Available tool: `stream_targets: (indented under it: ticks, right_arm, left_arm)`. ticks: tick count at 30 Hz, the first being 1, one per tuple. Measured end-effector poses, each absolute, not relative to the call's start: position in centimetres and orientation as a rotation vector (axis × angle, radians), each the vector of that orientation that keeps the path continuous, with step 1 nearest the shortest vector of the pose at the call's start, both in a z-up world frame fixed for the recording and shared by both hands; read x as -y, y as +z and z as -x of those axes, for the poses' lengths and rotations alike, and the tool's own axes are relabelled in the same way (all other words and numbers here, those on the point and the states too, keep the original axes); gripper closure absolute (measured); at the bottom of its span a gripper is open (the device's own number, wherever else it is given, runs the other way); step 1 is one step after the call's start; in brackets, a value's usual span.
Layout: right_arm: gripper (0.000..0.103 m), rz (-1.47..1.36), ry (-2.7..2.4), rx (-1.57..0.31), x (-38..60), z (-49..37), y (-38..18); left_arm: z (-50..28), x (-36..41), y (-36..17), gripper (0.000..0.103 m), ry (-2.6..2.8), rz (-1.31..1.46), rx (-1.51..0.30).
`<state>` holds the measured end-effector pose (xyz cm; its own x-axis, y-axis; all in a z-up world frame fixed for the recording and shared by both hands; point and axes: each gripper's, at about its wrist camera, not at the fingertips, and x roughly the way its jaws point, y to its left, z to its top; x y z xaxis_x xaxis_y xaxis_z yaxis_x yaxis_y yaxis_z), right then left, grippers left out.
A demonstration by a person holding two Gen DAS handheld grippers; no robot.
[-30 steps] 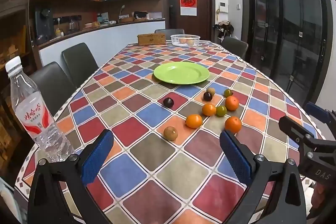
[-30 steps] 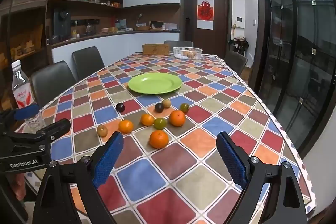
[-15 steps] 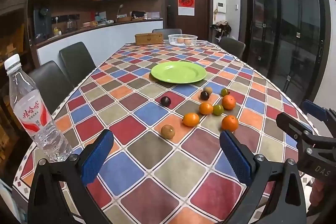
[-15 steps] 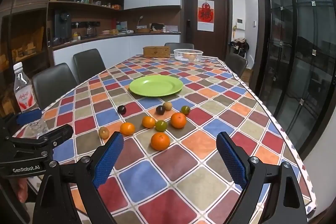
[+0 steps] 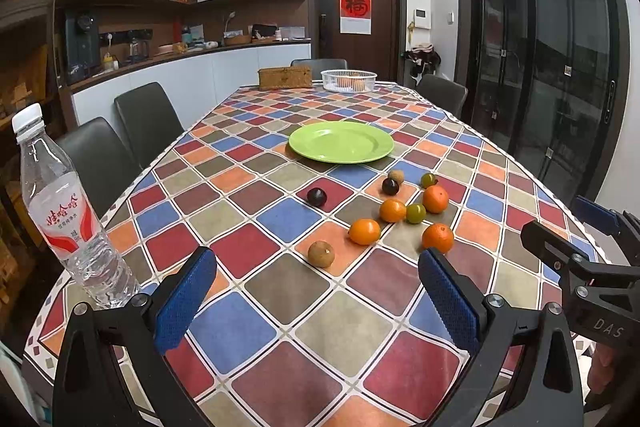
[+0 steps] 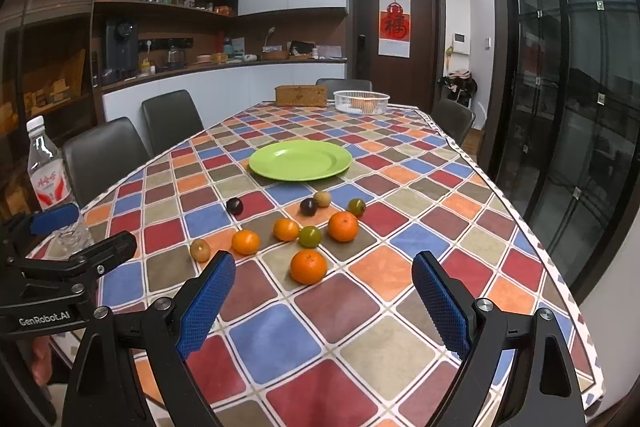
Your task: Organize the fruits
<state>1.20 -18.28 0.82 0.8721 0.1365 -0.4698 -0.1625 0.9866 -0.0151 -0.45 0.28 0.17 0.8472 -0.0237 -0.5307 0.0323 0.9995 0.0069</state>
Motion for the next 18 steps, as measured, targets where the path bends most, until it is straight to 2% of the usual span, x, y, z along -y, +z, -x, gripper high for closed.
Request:
stream_targets:
  ticks: [18]
  right_arm:
    - [0.012, 0.054, 0.158, -0.486, 18.03, -1.08, 0.41]
  left_arm:
    - [0.54, -0.43, 0.64, 0.000, -0.030, -0.015, -0.554]
